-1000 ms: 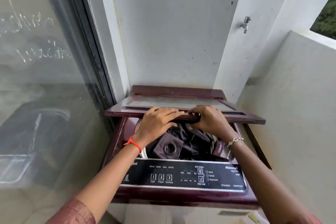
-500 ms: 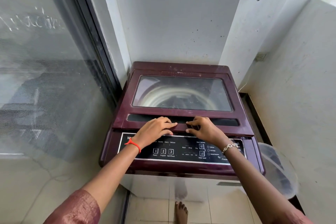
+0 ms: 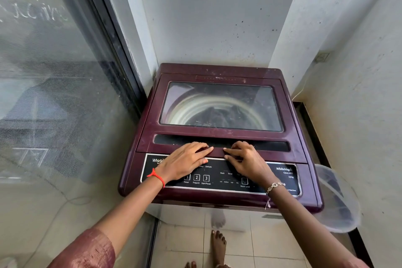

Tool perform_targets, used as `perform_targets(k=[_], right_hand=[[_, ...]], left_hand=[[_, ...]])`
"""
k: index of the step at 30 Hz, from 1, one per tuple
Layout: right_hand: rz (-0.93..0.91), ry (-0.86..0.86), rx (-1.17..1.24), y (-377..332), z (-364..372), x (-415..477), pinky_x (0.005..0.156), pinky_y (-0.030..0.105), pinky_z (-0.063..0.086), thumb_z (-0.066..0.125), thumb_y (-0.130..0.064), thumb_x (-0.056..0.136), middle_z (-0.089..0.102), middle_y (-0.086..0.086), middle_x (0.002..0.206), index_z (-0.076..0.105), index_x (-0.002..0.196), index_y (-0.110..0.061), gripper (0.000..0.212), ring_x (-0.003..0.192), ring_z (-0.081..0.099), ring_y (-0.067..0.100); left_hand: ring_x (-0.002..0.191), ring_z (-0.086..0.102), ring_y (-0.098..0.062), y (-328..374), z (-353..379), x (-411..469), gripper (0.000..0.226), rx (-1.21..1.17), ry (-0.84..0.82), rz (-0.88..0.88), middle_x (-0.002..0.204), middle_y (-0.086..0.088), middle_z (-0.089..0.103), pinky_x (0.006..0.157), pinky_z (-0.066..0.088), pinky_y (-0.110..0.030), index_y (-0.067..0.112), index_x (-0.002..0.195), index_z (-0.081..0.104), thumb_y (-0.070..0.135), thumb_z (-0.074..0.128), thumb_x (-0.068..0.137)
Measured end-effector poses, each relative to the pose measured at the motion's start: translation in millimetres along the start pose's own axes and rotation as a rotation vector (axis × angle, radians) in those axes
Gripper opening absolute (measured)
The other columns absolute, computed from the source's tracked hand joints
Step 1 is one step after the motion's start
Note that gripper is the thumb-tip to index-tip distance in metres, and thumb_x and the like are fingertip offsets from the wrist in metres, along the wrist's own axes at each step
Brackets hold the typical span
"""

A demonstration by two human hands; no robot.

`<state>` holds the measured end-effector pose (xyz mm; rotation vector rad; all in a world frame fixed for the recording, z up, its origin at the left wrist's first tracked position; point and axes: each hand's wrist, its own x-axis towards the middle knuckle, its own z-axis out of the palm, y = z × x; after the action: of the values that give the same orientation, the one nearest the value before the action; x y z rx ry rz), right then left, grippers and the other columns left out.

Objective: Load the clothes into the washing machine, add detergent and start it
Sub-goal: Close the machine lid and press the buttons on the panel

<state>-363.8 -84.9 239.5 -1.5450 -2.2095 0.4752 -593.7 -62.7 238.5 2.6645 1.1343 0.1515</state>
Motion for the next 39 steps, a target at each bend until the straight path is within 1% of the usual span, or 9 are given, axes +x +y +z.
perform_targets(k=[4,7,9,12,18,24,29,33,39], right_hand=[[-0.041,0.032,-0.064,1,2,-7,0.075,0.038,0.052,0.044,-0.039,0.088,0.067,0.007,0.097,0.07,0.105,-0.011,0.042,0.086,0.06,0.024],[-0.05,0.047,-0.087,6,7,-15,0.092,0.036,0.049,0.042,-0.035,0.088,0.068,0.008,0.114,0.069,0.107,-0.011,0.041,0.102,0.063,0.025],[-0.023,0.044,-0.061,8,12,-19,0.106,0.035,0.037,0.039,-0.034,0.09,0.062,0.008,0.125,0.066,0.114,-0.011,0.042,0.118,0.056,0.022],[0.004,0.062,-0.059,6,19,-20,0.111,0.034,0.026,0.037,-0.029,0.091,0.059,0.008,0.128,0.064,0.116,-0.009,0.042,0.125,0.05,0.02],[0.095,0.103,-0.165,-4,21,-19,0.107,0.028,0.028,0.035,-0.028,0.089,0.063,0.006,0.123,0.068,0.11,-0.011,0.042,0.119,0.056,0.018],[0.167,0.127,-0.188,-19,27,-23,0.109,0.034,0.03,0.035,-0.027,0.09,0.059,0.007,0.128,0.065,0.115,-0.009,0.043,0.124,0.052,0.019],[0.214,0.145,-0.158,-32,30,-29,0.11,0.037,0.028,0.041,-0.023,0.09,0.057,0.01,0.13,0.062,0.118,-0.005,0.039,0.127,0.049,0.023],[0.135,0.167,-0.125,-53,33,-42,0.109,0.034,0.032,0.035,-0.033,0.092,0.058,0.011,0.13,0.064,0.114,-0.007,0.045,0.125,0.051,0.021],[-0.103,0.099,-0.119,-76,54,-58,0.114,0.036,0.019,0.029,-0.042,0.098,0.049,0.012,0.138,0.058,0.12,-0.011,0.048,0.135,0.034,0.019]], left_hand=[[0.141,0.027,-0.011,-6,3,-7,0.063,-0.004,-0.011,0.03,0.152,0.002,0.03,0.117,0.018,-0.029,0.017,0.144,0.032,0.052,0.012,0.095],[0.142,0.007,-0.002,-10,8,-9,0.066,-0.03,-0.042,0.037,0.154,0.011,0.012,0.117,0.003,-0.025,0.02,0.147,0.02,0.053,0.002,0.092],[0.142,0.008,-0.001,-11,10,-8,0.062,-0.056,-0.04,0.024,0.153,0.013,0.013,0.117,0.004,-0.024,0.02,0.146,0.022,0.051,0.006,0.095],[0.14,0.012,0.002,-13,11,-7,0.059,-0.102,-0.022,0.009,0.15,0.016,0.017,0.116,0.007,-0.02,0.022,0.144,0.028,0.049,0.011,0.096],[0.137,0.018,0.004,-8,14,-5,0.054,-0.145,0.04,-0.041,0.148,0.013,0.031,0.116,0.014,-0.023,0.023,0.14,0.038,0.044,0.018,0.095],[0.139,0.001,0.005,-11,5,-9,0.064,-0.079,-0.076,0.004,0.153,0.015,0.011,0.116,0.0,-0.023,0.026,0.147,0.019,0.048,0.003,0.089],[0.138,0.009,0.002,-21,2,-26,0.063,-0.064,0.006,-0.05,0.153,0.009,0.024,0.115,0.007,-0.025,0.021,0.147,0.024,0.041,0.005,0.09],[0.142,0.015,-0.008,-27,4,-40,0.062,0.009,0.066,-0.107,0.152,0.008,0.029,0.118,0.015,-0.036,0.022,0.144,0.033,0.043,0.01,0.091],[0.145,0.016,-0.015,-25,7,-49,0.06,0.071,0.061,-0.22,0.155,0.009,0.021,0.117,0.011,-0.044,0.032,0.146,0.025,0.048,0.009,0.09]])
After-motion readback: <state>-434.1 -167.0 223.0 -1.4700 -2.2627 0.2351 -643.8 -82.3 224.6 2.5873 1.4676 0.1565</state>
